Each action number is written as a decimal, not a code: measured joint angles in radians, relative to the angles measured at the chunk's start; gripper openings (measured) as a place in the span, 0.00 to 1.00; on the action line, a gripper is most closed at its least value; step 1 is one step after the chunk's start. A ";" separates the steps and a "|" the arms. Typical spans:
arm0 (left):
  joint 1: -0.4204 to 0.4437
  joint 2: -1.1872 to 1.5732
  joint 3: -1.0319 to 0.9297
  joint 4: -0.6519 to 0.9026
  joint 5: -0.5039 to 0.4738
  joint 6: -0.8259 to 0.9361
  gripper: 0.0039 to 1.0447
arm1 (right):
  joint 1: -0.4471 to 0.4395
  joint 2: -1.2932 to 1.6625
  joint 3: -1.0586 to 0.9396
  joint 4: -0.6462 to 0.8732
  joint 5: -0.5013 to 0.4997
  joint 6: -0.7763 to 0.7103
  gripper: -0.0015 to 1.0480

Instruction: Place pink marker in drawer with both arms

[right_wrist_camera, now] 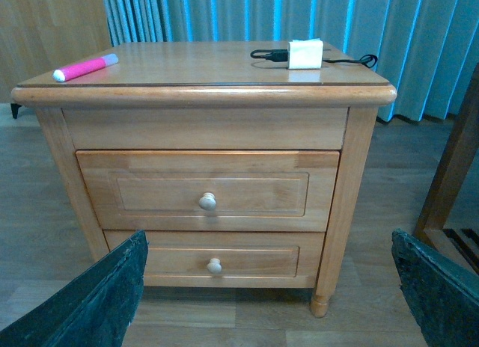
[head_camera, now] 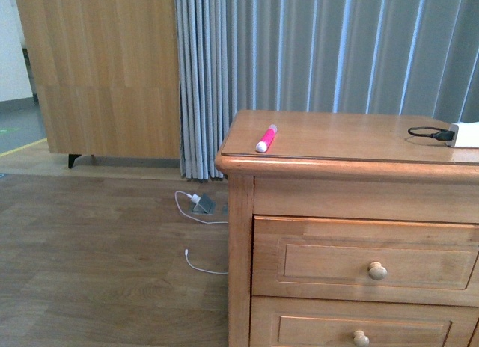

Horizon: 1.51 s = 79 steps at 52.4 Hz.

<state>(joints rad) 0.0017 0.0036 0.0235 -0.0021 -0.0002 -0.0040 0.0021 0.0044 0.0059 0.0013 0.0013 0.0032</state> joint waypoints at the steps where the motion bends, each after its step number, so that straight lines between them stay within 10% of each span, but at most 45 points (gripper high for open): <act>1: 0.000 0.000 0.000 0.000 0.000 0.000 0.94 | 0.000 0.000 0.000 0.000 0.000 0.000 0.92; 50: 0.000 0.000 0.000 0.000 0.000 0.000 0.94 | 0.000 0.000 0.000 0.000 0.001 0.000 0.92; 58: 0.000 0.000 0.000 0.000 0.000 0.000 0.94 | 0.069 0.171 0.085 -0.193 0.177 0.125 0.92; 79: 0.000 0.000 0.000 0.000 0.000 0.000 0.94 | 0.130 1.160 0.397 0.343 0.040 0.186 0.92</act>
<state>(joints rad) 0.0017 0.0036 0.0235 -0.0021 -0.0002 -0.0040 0.1326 1.1645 0.4030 0.3447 0.0418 0.1894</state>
